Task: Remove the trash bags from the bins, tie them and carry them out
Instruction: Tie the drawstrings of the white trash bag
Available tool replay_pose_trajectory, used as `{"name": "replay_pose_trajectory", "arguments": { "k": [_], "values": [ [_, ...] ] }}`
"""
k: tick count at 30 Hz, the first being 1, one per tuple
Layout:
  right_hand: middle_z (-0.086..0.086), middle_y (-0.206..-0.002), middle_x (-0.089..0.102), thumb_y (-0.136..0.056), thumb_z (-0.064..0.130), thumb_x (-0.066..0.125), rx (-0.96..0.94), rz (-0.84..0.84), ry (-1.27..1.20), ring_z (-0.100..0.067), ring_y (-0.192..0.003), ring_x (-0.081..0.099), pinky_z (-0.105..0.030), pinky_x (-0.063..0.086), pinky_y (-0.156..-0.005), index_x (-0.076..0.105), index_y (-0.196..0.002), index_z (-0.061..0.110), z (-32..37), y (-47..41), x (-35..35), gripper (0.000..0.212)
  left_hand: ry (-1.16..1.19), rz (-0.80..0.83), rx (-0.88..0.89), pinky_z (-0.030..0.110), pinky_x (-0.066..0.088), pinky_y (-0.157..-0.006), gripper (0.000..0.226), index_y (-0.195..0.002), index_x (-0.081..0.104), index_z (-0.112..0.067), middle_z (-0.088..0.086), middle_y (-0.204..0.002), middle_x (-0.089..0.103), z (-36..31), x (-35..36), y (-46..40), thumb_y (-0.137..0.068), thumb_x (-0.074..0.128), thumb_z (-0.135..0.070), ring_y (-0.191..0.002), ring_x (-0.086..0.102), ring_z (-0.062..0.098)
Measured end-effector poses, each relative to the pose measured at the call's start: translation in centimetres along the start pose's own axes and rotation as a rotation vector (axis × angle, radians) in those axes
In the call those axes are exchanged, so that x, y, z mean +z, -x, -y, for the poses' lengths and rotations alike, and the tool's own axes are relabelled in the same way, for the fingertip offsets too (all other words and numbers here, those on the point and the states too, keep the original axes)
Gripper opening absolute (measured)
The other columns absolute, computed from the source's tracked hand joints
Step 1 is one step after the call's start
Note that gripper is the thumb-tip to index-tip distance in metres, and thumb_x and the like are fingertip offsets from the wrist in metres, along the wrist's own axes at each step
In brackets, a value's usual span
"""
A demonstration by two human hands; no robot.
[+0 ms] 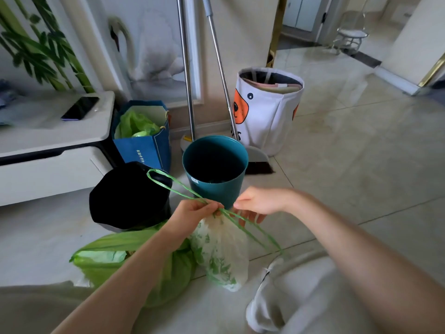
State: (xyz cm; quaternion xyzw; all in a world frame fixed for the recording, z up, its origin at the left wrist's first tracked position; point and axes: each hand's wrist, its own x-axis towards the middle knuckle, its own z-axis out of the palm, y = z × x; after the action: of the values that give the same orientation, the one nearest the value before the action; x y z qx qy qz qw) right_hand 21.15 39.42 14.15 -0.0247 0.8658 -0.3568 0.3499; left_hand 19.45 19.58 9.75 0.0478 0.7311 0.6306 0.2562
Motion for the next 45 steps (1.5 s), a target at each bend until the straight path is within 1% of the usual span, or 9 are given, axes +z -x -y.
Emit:
{"name": "replay_pose_trajectory", "arguments": {
  "k": [7,10,12,16,22,31,34,40,45],
  "values": [
    [-0.003,-0.100,0.065,-0.090,0.006,0.055,-0.212,-0.202,-0.066,-0.017,-0.087,0.063,-0.023,0.053,-0.070,0.063,-0.117,0.012,-0.3,-3.2,2.1,0.028,-0.131,0.042,0.058,0.012,0.051,-0.080,0.013,-0.095,0.075,-0.008,0.003,-0.097,0.076,-0.4,-0.9,0.3,-0.087,0.065,-0.008,-0.090,0.068,0.007],
    [-0.013,-0.104,0.068,-0.087,0.009,0.058,-0.218,-0.208,-0.047,-0.032,-0.096,0.065,-0.040,0.056,-0.080,0.065,-0.105,0.016,-0.5,-4.4,3.1,0.020,-0.225,0.065,0.078,0.011,0.050,-0.080,0.013,-0.087,0.077,-0.019,-0.005,-0.090,0.076,-0.6,-1.3,0.3,-0.086,0.066,-0.012,-0.084,0.068,0.003],
    [-0.008,-0.094,0.067,-0.085,0.015,0.059,-0.219,-0.219,-0.042,-0.031,-0.088,0.065,-0.046,0.055,-0.077,0.063,-0.090,0.028,-0.5,-4.9,3.1,0.015,-0.296,0.072,0.100,0.013,0.049,-0.079,0.012,-0.085,0.076,-0.023,-0.006,-0.086,0.076,-0.8,-1.3,0.2,-0.085,0.068,-0.014,-0.080,0.067,0.004],
    [0.003,-0.092,0.064,-0.088,0.023,0.061,-0.201,-0.231,-0.053,-0.016,-0.085,0.061,-0.029,0.049,-0.073,0.063,-0.090,0.030,-0.7,-5.2,2.5,0.008,-0.331,0.045,0.166,0.027,0.054,-0.083,0.018,-0.080,0.077,-0.025,0.001,-0.084,0.076,-0.8,-1.5,-0.2,-0.081,0.072,-0.008,-0.082,0.069,0.012],
    [0.005,-0.092,0.065,-0.086,0.025,0.062,-0.189,-0.317,-0.073,-0.016,-0.087,0.062,-0.032,0.051,-0.079,0.060,-0.077,0.040,-0.9,-5.2,2.3,0.017,-0.408,-0.109,0.259,0.037,0.057,-0.080,0.027,-0.071,0.071,-0.030,-0.002,-0.080,0.072,-0.1,-1.0,-0.9,-0.076,0.075,-0.004,-0.080,0.068,0.015],
    [0.003,-0.081,0.065,-0.078,0.011,0.060,-0.207,-0.326,-0.037,-0.018,-0.077,0.062,-0.034,0.051,-0.072,0.059,-0.071,0.037,-0.6,-5.3,2.6,0.026,-0.729,-0.256,0.487,0.034,0.049,-0.059,0.013,-0.084,0.056,-0.014,-0.001,-0.074,0.061,1.1,-0.6,-1.4,-0.076,0.065,-0.009,-0.067,0.059,0.019],
    [0.005,-0.073,0.066,-0.086,0.014,0.054,-0.142,-0.229,-0.119,-0.011,-0.065,0.060,-0.029,0.051,-0.066,0.064,-0.080,0.021,-0.4,-4.9,2.4,0.014,-0.825,-0.225,0.573,0.039,0.050,-0.059,0.010,-0.083,0.057,-0.012,-0.001,-0.076,0.059,1.8,-0.5,-1.3,-0.082,0.066,-0.010,-0.066,0.057,0.019],
    [0.007,-0.079,0.064,-0.092,0.024,0.056,-0.123,-0.206,-0.171,-0.011,-0.072,0.059,-0.025,0.051,-0.062,0.056,-0.092,0.031,-0.9,-4.7,1.9,0.007,-0.776,-0.217,0.645,0.026,0.050,-0.057,0.010,-0.089,0.057,-0.016,-0.007,-0.079,0.062,2.0,-0.3,-0.5,-0.088,0.058,-0.026,-0.065,0.059,0.007],
    [0.012,-0.078,0.063,-0.086,0.017,0.066,-0.205,-0.269,-0.192,-0.008,-0.075,0.059,-0.018,0.047,-0.062,0.066,-0.083,0.026,-0.5,-4.8,1.6,0.010,-0.687,-0.233,0.577,0.020,0.048,-0.063,0.007,-0.087,0.058,-0.019,-0.009,-0.080,0.063,2.3,-0.7,-0.5,-0.087,0.065,-0.018,-0.074,0.060,0.006]
  ]
}}
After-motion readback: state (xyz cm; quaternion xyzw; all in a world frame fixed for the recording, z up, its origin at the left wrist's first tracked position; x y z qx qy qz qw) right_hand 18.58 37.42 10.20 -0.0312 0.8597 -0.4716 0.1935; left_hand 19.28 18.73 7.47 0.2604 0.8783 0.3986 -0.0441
